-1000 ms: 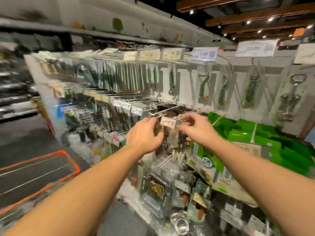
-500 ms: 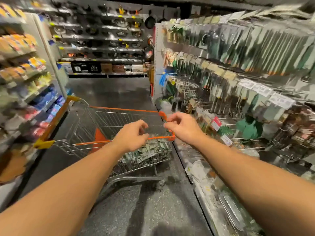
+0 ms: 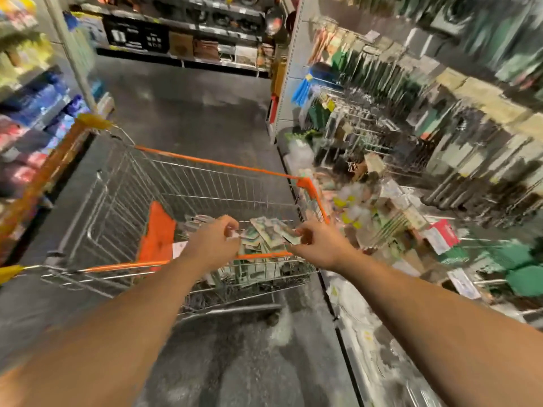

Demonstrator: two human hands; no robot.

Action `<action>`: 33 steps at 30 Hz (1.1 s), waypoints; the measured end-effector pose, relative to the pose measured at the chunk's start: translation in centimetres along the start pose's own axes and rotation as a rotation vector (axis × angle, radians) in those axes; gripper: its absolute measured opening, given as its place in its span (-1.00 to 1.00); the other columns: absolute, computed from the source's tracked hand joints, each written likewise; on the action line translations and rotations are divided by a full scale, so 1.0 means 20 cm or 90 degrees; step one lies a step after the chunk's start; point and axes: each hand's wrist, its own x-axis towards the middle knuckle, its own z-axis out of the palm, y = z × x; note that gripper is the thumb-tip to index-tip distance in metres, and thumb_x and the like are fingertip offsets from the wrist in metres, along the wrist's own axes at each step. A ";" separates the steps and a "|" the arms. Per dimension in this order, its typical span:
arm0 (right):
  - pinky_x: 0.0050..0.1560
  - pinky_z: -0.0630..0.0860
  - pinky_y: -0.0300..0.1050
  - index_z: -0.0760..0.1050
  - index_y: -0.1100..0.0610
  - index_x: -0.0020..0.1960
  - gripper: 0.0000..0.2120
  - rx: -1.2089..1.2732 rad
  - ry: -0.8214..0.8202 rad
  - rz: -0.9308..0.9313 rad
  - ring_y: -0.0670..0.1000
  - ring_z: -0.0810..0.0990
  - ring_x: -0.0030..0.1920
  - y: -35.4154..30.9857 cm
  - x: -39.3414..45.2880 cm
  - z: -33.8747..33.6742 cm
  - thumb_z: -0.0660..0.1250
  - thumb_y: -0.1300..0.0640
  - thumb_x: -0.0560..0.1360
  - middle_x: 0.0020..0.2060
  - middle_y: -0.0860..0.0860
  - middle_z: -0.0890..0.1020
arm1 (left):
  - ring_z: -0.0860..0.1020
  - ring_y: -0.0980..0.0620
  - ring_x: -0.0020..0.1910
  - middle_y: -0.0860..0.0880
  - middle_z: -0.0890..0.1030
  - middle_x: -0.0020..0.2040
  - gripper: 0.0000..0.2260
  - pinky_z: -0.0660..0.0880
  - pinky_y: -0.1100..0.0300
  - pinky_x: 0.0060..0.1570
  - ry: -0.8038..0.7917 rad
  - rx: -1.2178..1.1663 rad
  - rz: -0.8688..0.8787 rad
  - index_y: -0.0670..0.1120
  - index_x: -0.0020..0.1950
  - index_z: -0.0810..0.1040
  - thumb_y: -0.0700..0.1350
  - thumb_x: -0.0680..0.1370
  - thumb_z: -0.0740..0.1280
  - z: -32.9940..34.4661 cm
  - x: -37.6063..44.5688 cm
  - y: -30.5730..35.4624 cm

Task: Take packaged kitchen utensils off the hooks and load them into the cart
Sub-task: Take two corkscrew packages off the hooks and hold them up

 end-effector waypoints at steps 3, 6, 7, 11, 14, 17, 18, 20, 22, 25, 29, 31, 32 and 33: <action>-0.14 0.34 -0.18 0.57 0.11 0.14 -0.73 -0.011 -0.010 0.032 0.02 0.53 -0.09 0.16 0.23 0.03 0.44 0.03 0.49 -0.16 -0.03 0.56 | 0.61 -0.06 0.07 0.03 0.62 0.11 -0.79 0.59 -0.02 0.12 -0.045 0.014 -0.015 0.07 0.23 0.49 -0.01 0.61 0.38 0.13 0.28 -0.01; -0.15 0.29 -0.20 0.52 0.03 0.15 -0.74 -0.029 -0.037 0.058 0.00 0.50 -0.08 0.34 0.48 0.08 0.43 0.00 0.51 -0.19 -0.09 0.51 | 0.60 -0.05 0.07 0.04 0.60 0.09 -0.71 0.59 -0.02 0.13 -0.073 0.004 -0.032 0.03 0.30 0.53 0.00 0.58 0.38 0.30 0.56 -0.02; -0.15 0.29 -0.20 0.51 0.01 0.15 -0.75 -0.030 -0.052 0.060 0.00 0.50 -0.07 0.39 0.57 0.11 0.43 0.01 0.51 -0.20 -0.12 0.50 | 0.59 -0.06 0.08 0.02 0.59 0.12 -0.70 0.57 0.02 0.11 -0.085 0.010 -0.037 0.01 0.34 0.52 -0.04 0.61 0.38 0.37 0.66 -0.03; 0.02 0.38 -0.19 0.49 0.08 0.33 -0.62 -0.018 -0.108 0.091 0.10 0.56 0.17 0.62 0.97 0.24 0.41 0.06 0.54 0.15 0.01 0.60 | 0.55 -0.06 0.15 -0.02 0.58 0.26 -0.67 0.49 0.13 0.07 -0.124 0.026 -0.099 0.04 0.41 0.48 -0.02 0.64 0.33 0.65 1.04 -0.05; -0.02 0.50 -0.17 0.49 0.09 0.38 -0.57 -0.019 -0.155 0.115 0.11 0.60 0.14 0.78 1.23 0.38 0.42 0.03 0.54 0.20 0.07 0.61 | 0.60 -0.09 0.05 -0.01 0.58 0.12 -0.61 0.61 -0.01 0.12 -0.150 0.004 -0.149 0.10 0.33 0.51 0.13 0.52 0.33 0.84 1.26 -0.10; 0.12 0.57 -0.02 0.45 0.12 0.41 -0.55 -0.046 -0.203 0.110 0.15 0.59 0.17 0.89 1.45 0.52 0.38 0.07 0.55 0.27 0.15 0.56 | 0.59 -0.07 -0.01 -0.05 0.59 0.09 -0.64 0.58 0.04 0.02 -0.171 -0.051 -0.216 -0.05 0.39 0.49 -0.01 0.61 0.36 1.01 1.45 -0.21; 0.12 0.59 0.01 0.43 0.12 0.41 -0.57 -0.049 -0.210 0.115 0.15 0.59 0.15 0.91 1.52 0.57 0.36 0.10 0.56 0.27 0.15 0.55 | 0.57 -0.04 -0.01 -0.03 0.58 0.07 -0.66 0.52 0.10 -0.04 -0.175 -0.055 -0.235 -0.07 0.41 0.49 -0.04 0.64 0.35 1.06 1.49 -0.25; 0.16 0.59 0.02 0.36 0.12 0.46 -0.53 -0.059 -0.220 0.139 0.16 0.56 0.21 0.97 1.64 0.67 0.34 0.14 0.58 0.32 0.16 0.50 | 0.59 -0.02 -0.07 -0.01 0.58 0.07 -0.63 0.47 0.16 -0.20 -0.176 -0.089 -0.297 -0.04 0.46 0.47 0.00 0.66 0.33 1.15 1.56 -0.33; 0.25 0.54 0.03 0.25 0.11 0.53 -0.47 -0.066 -0.237 0.176 0.19 0.48 0.32 1.02 1.74 0.76 0.31 0.16 0.60 0.39 0.18 0.43 | 0.61 -0.02 -0.15 -0.03 0.62 0.07 -0.64 0.49 0.15 -0.28 -0.175 -0.141 -0.365 0.01 0.45 0.45 0.05 0.67 0.32 1.23 1.62 -0.40; 0.28 0.50 0.04 0.22 0.13 0.52 -0.47 -0.084 -0.256 0.214 0.19 0.44 0.34 1.07 1.89 0.89 0.29 0.21 0.60 0.39 0.18 0.39 | 0.59 -0.01 -0.20 -0.05 0.60 -0.07 -0.75 0.47 0.14 -0.26 -0.159 -0.219 -0.468 -0.02 0.29 0.42 0.02 0.66 0.34 1.35 1.70 -0.47; -0.04 0.50 -0.01 0.29 0.15 0.43 -0.49 -0.128 -0.245 0.238 0.21 0.56 0.16 1.13 1.97 1.00 0.37 0.08 0.56 0.18 0.18 0.54 | 0.63 -0.27 0.22 -0.23 0.65 0.25 -0.43 0.59 -0.19 0.24 -0.142 -0.344 -0.518 -0.04 0.37 0.51 0.23 0.47 0.47 1.49 1.77 -0.54; -0.03 0.55 -0.03 0.29 0.19 0.42 -0.39 -0.152 -0.238 0.232 0.19 0.58 0.12 1.15 1.98 1.03 0.45 -0.01 0.51 0.13 0.17 0.56 | 0.62 -0.22 0.25 -0.13 0.62 0.33 -0.24 0.55 -0.26 0.31 -0.132 -0.398 -0.533 0.02 0.46 0.47 0.34 0.36 0.52 1.51 1.79 -0.53; 0.04 0.58 -0.03 0.28 0.21 0.43 -0.33 -0.160 -0.242 0.235 0.19 0.57 0.13 1.15 1.99 1.04 0.49 -0.03 0.48 0.14 0.16 0.55 | 0.64 -0.15 0.20 -0.09 0.60 0.34 -0.20 0.57 -0.24 0.29 -0.129 -0.434 -0.543 0.00 0.53 0.41 0.32 0.40 0.53 1.52 1.80 -0.52; 0.10 0.60 0.00 0.26 0.23 0.45 -0.26 -0.169 -0.255 0.240 0.19 0.57 0.15 1.15 2.00 1.05 0.52 -0.05 0.45 0.16 0.15 0.54 | 0.65 -0.10 0.14 -0.09 0.60 0.34 -0.19 0.60 -0.20 0.24 -0.125 -0.460 -0.545 -0.02 0.56 0.37 0.30 0.44 0.53 1.51 1.80 -0.50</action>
